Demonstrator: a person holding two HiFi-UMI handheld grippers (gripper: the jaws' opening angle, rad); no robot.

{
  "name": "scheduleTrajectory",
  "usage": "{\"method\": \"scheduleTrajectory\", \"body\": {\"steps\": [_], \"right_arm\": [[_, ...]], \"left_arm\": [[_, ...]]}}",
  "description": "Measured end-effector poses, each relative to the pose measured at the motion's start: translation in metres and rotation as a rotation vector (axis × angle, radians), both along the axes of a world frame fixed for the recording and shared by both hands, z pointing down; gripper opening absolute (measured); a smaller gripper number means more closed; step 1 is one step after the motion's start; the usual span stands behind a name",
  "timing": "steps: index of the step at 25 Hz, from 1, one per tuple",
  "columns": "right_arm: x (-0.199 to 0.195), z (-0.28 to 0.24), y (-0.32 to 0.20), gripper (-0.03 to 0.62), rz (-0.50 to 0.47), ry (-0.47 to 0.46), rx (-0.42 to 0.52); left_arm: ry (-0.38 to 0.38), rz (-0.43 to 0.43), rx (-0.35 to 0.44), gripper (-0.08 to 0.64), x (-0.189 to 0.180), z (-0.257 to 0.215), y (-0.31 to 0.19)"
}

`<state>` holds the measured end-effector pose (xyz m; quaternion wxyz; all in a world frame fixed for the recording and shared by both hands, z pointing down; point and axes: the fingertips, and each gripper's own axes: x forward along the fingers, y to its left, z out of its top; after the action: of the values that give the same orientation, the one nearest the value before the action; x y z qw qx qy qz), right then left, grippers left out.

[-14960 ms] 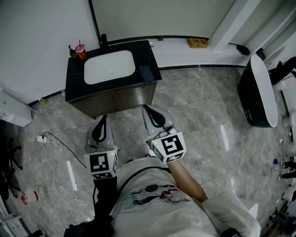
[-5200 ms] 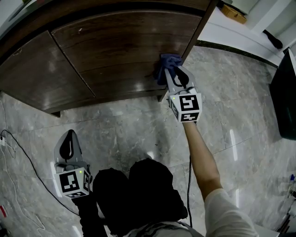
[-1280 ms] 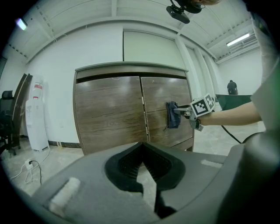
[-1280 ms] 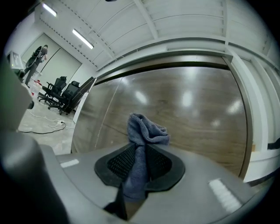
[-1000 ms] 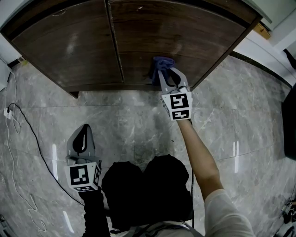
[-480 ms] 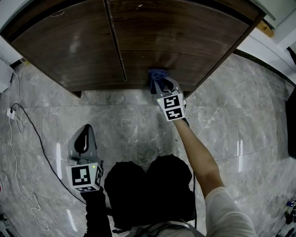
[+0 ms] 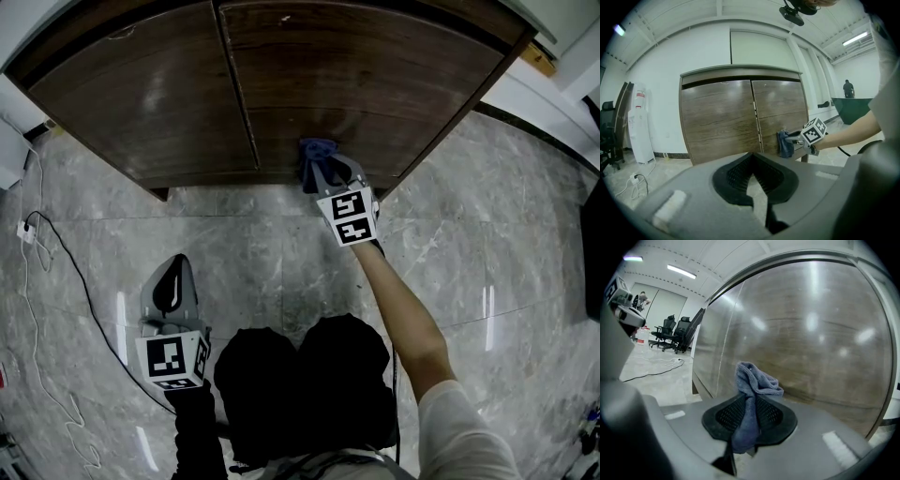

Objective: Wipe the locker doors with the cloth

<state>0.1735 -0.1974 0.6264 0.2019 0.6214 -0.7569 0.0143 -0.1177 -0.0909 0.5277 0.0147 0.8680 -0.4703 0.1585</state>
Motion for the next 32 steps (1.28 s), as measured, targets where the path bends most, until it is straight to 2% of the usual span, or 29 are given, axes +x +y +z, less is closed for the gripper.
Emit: {"method": "scheduleTrajectory", "body": {"steps": [16,22,32], "right_arm": [[-0.022,-0.18,-0.013,0.071,-0.046,0.018,0.239],[-0.026,-0.212,-0.014,0.071,-0.055,0.037,0.27],[-0.032,-0.265,-0.02,0.071,-0.071,-0.034,0.358]], "left_arm": [[0.028,0.007,-0.009,0.002,0.004,0.001,0.001],[0.037,0.005,-0.014,0.002,0.002,0.002,0.003],[0.044,0.002,-0.02,0.002,0.0,0.005,0.003]]}}
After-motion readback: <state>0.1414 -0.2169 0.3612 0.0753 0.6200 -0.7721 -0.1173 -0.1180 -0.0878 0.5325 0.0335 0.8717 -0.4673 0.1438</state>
